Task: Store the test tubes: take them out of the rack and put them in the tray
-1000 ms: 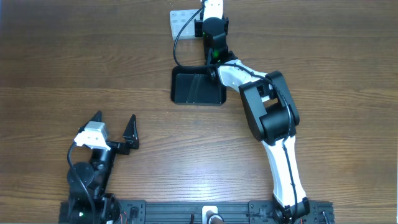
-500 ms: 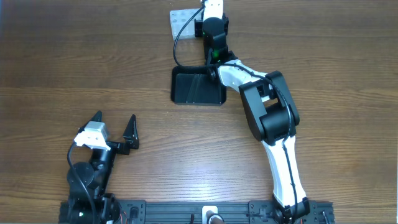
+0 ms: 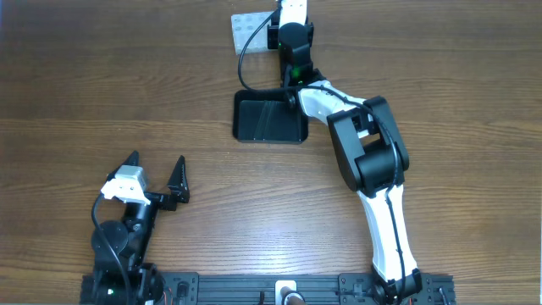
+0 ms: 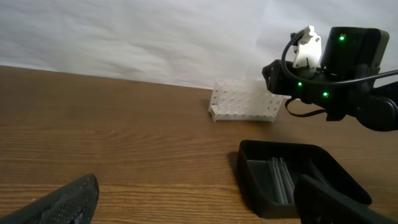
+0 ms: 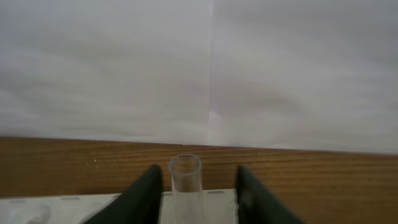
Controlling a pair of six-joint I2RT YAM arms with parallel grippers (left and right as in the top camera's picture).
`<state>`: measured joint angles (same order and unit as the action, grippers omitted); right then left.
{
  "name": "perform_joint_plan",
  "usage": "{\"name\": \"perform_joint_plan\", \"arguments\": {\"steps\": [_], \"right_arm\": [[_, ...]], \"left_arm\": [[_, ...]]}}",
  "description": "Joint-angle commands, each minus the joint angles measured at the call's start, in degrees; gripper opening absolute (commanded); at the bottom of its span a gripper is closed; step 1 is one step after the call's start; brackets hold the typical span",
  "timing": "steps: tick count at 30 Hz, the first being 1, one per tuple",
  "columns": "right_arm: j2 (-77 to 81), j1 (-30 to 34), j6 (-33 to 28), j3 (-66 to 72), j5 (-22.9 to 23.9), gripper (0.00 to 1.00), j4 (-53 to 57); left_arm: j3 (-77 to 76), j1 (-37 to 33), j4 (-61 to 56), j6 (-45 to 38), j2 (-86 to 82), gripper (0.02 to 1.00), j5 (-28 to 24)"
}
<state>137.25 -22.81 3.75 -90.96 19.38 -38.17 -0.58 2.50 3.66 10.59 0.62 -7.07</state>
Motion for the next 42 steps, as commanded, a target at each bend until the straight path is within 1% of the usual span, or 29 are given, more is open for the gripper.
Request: {"name": "perform_joint_plan", "arguments": {"steps": [1,4,7,11,16,20,21,26,31,36,42], "right_arm": [[0.7,1.1,0.5,-1.3,-2.0,0.500,-0.4],[0.7,1.5,0.6,-1.6,-3.5,0.522,-0.4],[0.9,1.8,2.2,-2.3,-3.5,0.529,-0.4],[3.1,1.8,2.4,-6.1,-3.5,0.520,0.5],[5.5,1.8,2.4,-12.6,-3.5,0.503,7.4],[5.7,1.8,2.4,-12.9,-3.7,0.437,8.8],[5.8,1.7,2.4,-12.9,-3.7,0.402,9.0],[5.9,1.7,2.4,-12.9,-3.7,0.290,9.7],[5.9,1.7,2.4,-12.9,-3.7,0.261,9.7],[5.9,1.7,2.4,-12.9,-3.7,0.198,9.7],[5.9,1.6,2.4,-12.9,-3.7,0.167,9.7]], "left_arm": [[0.2,0.2,0.1,0.8,-0.5,1.000,0.3],[0.2,0.2,0.2,0.8,-0.5,1.000,0.2],[0.2,0.2,0.2,0.8,-0.5,1.000,0.3],[0.2,0.2,0.1,0.8,-0.5,1.000,0.2],[0.2,0.2,0.2,0.8,-0.5,1.000,0.2],[0.2,0.2,0.1,0.8,-0.5,0.998,0.2],[0.2,0.2,0.2,0.8,-0.5,0.998,0.2],[0.2,0.2,0.1,0.8,-0.5,1.000,0.2],[0.2,0.2,0.2,0.8,-0.5,1.000,0.2],[0.2,0.2,0.2,0.8,-0.5,1.000,0.3],[0.2,0.2,0.1,0.8,-0.5,1.000,0.2]]}}
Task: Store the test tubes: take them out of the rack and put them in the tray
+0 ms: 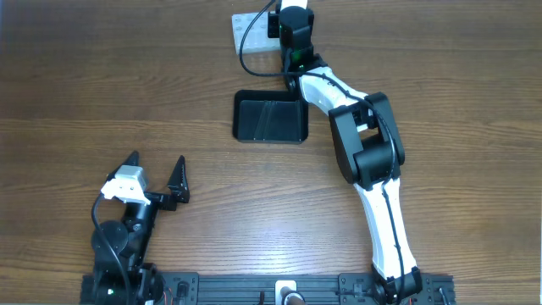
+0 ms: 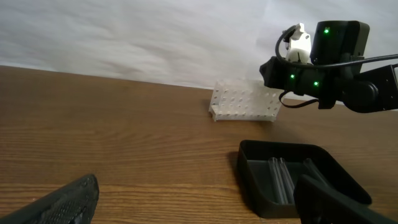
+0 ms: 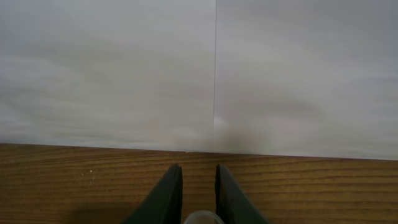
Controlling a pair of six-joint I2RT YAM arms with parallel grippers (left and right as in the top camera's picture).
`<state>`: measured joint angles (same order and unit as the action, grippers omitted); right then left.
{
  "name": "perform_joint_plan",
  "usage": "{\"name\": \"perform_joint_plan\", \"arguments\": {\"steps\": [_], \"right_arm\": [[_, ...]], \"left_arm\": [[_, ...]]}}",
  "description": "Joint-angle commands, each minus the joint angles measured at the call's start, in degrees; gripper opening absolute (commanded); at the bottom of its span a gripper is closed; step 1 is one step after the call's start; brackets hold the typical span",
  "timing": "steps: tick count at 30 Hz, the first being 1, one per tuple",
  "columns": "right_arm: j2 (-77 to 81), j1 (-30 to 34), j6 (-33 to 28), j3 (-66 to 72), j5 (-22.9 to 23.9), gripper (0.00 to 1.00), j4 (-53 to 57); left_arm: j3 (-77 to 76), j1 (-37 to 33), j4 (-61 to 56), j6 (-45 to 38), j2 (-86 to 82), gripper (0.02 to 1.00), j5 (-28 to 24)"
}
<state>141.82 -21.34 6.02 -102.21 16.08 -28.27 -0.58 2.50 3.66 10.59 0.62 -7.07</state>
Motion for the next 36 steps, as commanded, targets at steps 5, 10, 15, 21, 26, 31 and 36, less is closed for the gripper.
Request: {"name": "perform_joint_plan", "arguments": {"steps": [5,10,15,21,26,31,36], "right_arm": [[0.9,-0.2,0.1,-1.6,0.1,0.145,-0.2],[-0.4,-0.6,0.2,-1.6,0.0,0.123,-0.5],[-2.0,-0.8,0.1,-1.6,0.1,0.082,-0.9],[-4.9,-0.9,0.2,-1.6,0.1,0.047,-0.9],[-7.9,-0.9,0.2,-1.6,0.1,0.045,-0.9],[-11.4,-0.9,0.2,-1.6,0.1,0.047,-2.6],[-15.3,-0.9,0.2,-1.6,0.0,0.045,-3.1]], "left_arm": [[0.2,0.2,0.2,0.8,-0.5,1.000,0.3],[0.2,0.2,0.2,0.8,-0.5,1.000,0.2],[0.2,0.2,0.2,0.8,-0.5,1.000,0.2],[0.2,0.2,0.1,0.8,-0.5,1.000,0.2],[0.2,0.2,0.2,0.8,-0.5,1.000,0.3],[0.2,0.2,0.1,0.8,-0.5,0.998,0.3],[0.2,0.2,0.1,0.8,-0.5,1.000,0.2]]}}
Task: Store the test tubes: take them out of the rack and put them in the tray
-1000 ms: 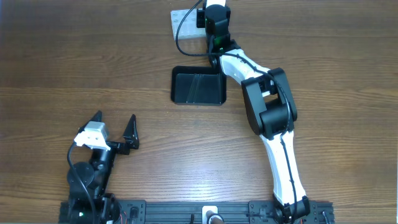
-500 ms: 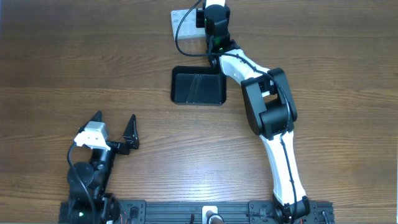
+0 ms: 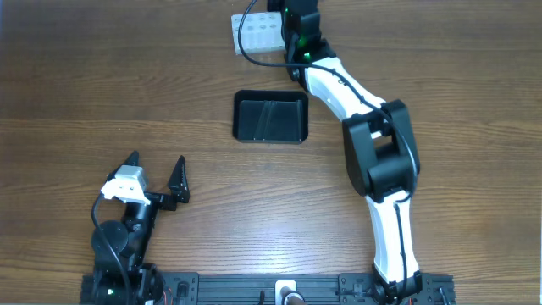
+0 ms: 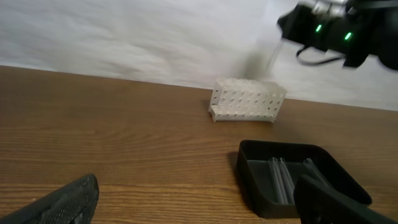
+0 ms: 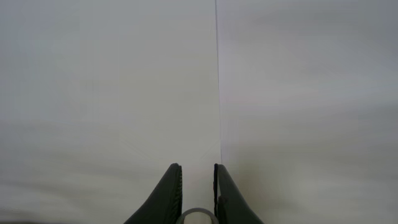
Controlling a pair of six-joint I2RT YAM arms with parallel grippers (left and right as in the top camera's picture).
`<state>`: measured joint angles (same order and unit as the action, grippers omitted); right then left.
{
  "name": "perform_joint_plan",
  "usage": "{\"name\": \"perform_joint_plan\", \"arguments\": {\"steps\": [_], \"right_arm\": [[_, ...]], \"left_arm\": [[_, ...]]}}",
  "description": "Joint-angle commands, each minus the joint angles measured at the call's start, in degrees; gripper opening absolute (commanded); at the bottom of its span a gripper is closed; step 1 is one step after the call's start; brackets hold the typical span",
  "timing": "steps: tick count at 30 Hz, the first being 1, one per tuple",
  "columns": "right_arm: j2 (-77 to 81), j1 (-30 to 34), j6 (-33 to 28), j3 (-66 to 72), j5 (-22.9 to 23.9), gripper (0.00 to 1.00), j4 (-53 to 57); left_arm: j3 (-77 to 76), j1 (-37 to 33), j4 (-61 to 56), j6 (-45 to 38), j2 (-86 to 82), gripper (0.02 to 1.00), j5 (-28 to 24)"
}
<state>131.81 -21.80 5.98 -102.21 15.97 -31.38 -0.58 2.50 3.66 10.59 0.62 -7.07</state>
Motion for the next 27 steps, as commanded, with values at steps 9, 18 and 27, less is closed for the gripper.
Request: {"name": "perform_joint_plan", "arguments": {"steps": [9,18,27], "right_arm": [[-13.6,-1.6,4.3,-1.6,0.2,0.012,25.1],[-16.7,-3.1,12.3,-0.9,0.2,0.014,50.0],[-19.6,-5.3,16.7,8.0,0.2,0.012,54.5]], "left_arm": [[0.2,0.2,0.2,0.8,-0.5,1.000,0.2],[0.2,0.2,0.1,0.8,-0.5,1.000,0.2],[0.2,0.2,0.2,0.8,-0.5,1.000,0.2]]}}
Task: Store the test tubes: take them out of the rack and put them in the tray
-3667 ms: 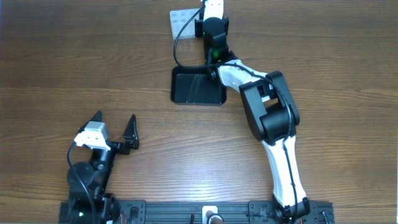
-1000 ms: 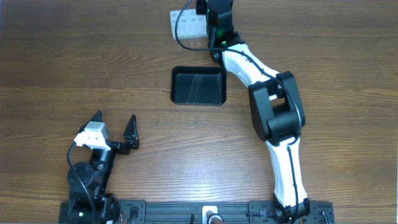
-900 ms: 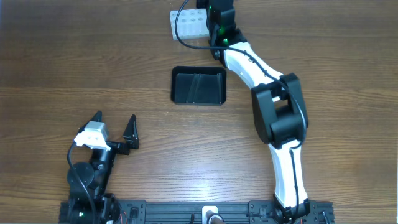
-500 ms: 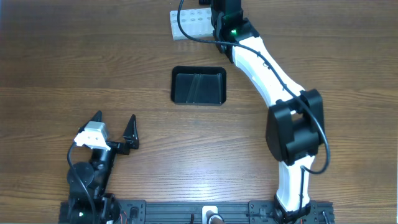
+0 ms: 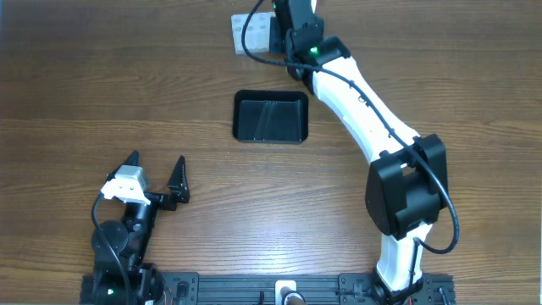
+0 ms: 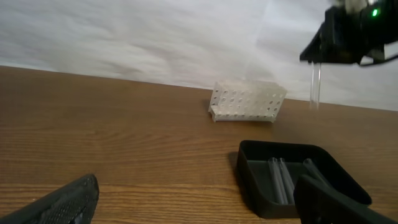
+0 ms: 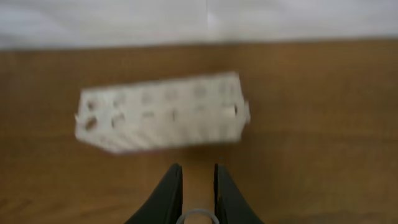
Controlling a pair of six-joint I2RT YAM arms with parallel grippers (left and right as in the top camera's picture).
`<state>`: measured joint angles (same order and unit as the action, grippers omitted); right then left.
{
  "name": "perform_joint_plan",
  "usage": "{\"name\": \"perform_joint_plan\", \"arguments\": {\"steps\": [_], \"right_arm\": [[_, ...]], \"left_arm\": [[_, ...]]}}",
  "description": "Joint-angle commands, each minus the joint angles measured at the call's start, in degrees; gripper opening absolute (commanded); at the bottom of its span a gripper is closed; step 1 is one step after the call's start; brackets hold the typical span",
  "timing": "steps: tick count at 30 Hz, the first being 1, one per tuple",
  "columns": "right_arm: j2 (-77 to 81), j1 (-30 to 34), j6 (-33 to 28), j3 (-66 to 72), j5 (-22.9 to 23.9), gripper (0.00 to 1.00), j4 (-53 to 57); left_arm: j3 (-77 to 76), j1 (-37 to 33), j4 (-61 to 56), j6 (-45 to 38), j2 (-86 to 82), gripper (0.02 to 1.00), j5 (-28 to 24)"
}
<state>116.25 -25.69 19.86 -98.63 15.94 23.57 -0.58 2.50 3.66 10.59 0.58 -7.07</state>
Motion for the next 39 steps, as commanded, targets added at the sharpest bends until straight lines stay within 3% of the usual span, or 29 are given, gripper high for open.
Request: {"name": "perform_joint_plan", "arguments": {"steps": [1,19,28,39], "right_arm": [[-4.5,-1.7,3.1,5.8,0.2,0.012,-0.8],[-6.4,-3.8,7.7,18.4,1.7,0.014,-2.6],[-6.4,-4.4,14.0,20.4,3.6,0.014,-4.3],[-6.4,-5.6,14.9,23.0,4.1,0.014,-5.0]], "left_arm": [[0.2,0.2,0.1,0.8,-0.4,1.000,0.2],[0.2,0.2,0.1,0.8,-0.4,1.000,0.2],[0.2,0.2,0.2,0.8,-0.4,1.000,0.3],[0.2,0.2,0.2,0.8,-0.4,1.000,0.3]]}}
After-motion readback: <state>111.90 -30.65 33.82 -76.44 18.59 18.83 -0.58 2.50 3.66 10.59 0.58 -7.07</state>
